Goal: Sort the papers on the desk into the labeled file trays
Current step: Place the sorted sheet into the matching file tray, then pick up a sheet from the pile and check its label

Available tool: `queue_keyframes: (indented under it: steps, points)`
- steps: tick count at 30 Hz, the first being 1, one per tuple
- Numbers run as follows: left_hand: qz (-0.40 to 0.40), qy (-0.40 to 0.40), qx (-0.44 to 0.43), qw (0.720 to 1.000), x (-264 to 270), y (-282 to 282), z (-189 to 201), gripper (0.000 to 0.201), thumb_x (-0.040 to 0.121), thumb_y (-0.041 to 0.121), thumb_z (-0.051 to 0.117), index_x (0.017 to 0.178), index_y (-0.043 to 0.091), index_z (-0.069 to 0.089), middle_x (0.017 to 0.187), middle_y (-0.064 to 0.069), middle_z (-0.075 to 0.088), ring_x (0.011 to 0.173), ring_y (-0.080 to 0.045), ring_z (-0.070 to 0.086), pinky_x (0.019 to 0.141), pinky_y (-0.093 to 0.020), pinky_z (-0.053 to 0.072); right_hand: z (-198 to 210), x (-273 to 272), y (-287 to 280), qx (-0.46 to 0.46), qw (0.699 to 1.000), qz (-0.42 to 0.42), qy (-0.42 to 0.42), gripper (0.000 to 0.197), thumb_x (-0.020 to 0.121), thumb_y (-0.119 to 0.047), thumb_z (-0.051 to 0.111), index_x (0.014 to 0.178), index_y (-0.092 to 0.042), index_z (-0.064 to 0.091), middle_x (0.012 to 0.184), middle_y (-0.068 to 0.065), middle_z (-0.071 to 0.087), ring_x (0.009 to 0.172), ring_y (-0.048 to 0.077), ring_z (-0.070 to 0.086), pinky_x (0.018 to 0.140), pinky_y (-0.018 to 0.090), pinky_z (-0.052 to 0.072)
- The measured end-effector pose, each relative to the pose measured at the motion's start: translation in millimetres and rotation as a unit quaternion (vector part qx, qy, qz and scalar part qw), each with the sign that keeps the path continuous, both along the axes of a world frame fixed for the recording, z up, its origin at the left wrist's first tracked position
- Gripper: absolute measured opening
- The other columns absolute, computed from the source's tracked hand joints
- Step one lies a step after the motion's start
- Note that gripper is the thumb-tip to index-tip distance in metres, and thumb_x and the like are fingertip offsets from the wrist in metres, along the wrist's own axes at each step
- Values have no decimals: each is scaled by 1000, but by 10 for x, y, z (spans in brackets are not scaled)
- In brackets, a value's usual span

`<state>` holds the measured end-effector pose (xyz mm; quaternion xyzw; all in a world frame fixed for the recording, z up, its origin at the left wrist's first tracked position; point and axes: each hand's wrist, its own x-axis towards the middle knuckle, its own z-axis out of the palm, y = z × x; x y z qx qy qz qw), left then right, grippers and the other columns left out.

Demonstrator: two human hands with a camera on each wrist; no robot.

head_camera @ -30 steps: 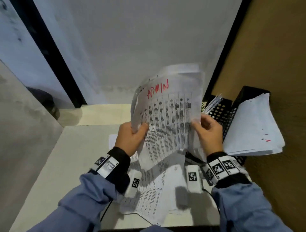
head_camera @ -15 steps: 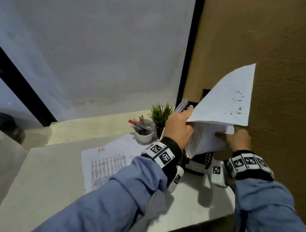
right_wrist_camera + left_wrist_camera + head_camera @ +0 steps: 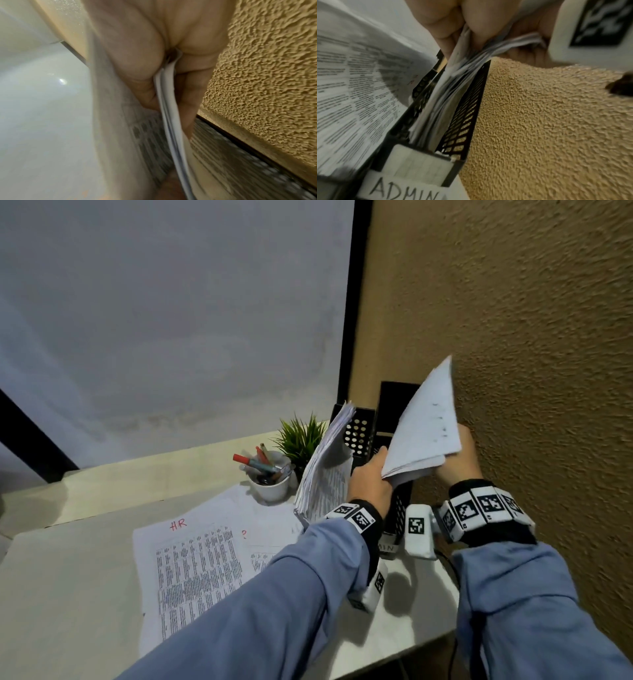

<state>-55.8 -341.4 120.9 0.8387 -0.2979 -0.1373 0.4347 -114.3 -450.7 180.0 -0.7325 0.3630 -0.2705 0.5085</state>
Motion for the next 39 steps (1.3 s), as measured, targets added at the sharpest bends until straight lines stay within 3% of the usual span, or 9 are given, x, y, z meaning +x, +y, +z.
queue_keyframes:
  steps: [2,6,10,15,21,27,29,33,39]
  points:
    - [-27,14,50,998,4,-47,-49,56,87,-2,39,141,15,36,115,-24,59,104,-39,57,89,-42,48,5,46,-36,-80,996,25,32,9,85,-2,52,79,1,59,80,15,65,78,22,57,62,29,41]
    - [-64,-22,143,987,11,-60,-84,41,87,14,48,126,6,42,109,-23,60,99,-41,59,78,-42,47,-94,45,-10,-125,989,24,79,19,80,-6,52,63,-14,49,65,6,58,66,23,53,55,27,36]
    - [-72,-60,179,979,42,-33,-117,36,84,24,60,115,6,55,111,-17,61,100,-37,61,83,-42,52,-279,51,71,-125,977,37,167,9,80,-11,57,87,-17,54,86,11,63,78,28,58,63,28,39]
    - [-71,47,115,990,84,120,-164,52,76,34,72,118,9,55,108,-14,64,99,-31,61,81,-38,52,-274,68,89,-142,970,41,194,41,82,-10,61,123,-10,55,108,14,65,100,29,60,76,25,40]
    - [-25,69,-36,997,113,785,-27,40,82,34,68,117,15,61,102,4,63,80,-9,57,73,-17,47,114,150,409,-251,966,-18,62,28,86,-15,53,113,-15,61,97,9,69,90,27,63,82,38,52]
    - [173,95,-38,980,373,1978,-494,12,85,18,60,74,17,66,76,-4,69,68,-21,67,65,-32,52,-210,345,1281,-215,955,202,9,11,88,-14,55,86,-15,66,77,-2,65,68,9,58,63,9,43]
    - [247,102,44,962,493,2413,-819,7,86,16,59,86,17,65,91,-5,69,84,-25,67,77,-33,54,-600,429,1560,-177,942,278,59,11,86,-14,56,85,-15,66,76,2,67,69,13,60,66,21,50]
    - [353,161,261,884,567,3094,-1364,50,85,30,60,126,4,48,128,-16,48,114,-34,51,97,-41,45,-1425,505,1939,-95,901,346,245,18,84,-12,55,97,-10,67,98,9,69,84,19,62,80,29,50]
    - [396,198,275,854,435,3296,-1616,71,80,46,66,129,1,42,131,-19,45,119,-36,48,96,-41,44,-2044,445,2206,-50,875,312,367,18,80,-21,59,90,-7,54,106,11,50,92,22,53,76,28,43]
